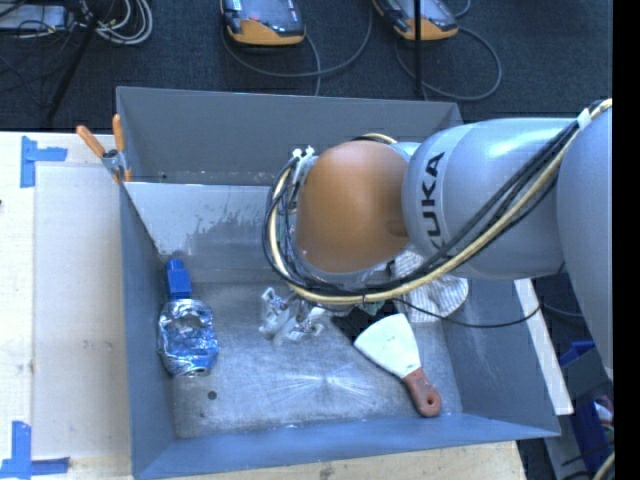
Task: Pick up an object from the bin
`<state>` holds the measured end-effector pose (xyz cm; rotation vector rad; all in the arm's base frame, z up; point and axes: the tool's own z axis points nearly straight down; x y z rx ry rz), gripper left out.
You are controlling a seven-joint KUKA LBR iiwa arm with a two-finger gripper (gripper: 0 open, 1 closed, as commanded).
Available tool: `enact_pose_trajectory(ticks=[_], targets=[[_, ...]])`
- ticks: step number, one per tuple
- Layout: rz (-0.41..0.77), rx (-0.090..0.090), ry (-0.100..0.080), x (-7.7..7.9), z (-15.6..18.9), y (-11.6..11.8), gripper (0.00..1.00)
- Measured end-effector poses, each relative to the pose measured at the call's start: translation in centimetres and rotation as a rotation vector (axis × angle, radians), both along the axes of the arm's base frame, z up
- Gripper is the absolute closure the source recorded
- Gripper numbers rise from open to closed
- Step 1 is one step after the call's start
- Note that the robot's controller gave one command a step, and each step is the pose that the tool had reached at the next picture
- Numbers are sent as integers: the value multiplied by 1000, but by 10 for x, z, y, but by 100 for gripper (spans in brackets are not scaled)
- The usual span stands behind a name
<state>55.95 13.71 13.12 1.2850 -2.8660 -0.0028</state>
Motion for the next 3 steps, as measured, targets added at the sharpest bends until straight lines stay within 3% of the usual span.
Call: enact_pose_trajectory(ticks=[1,2,3], targets=[[5,-1,6,0,44,-2,100],[32,0,-1,9,95,11,100],[45,0,1,-6,144,10,100]])
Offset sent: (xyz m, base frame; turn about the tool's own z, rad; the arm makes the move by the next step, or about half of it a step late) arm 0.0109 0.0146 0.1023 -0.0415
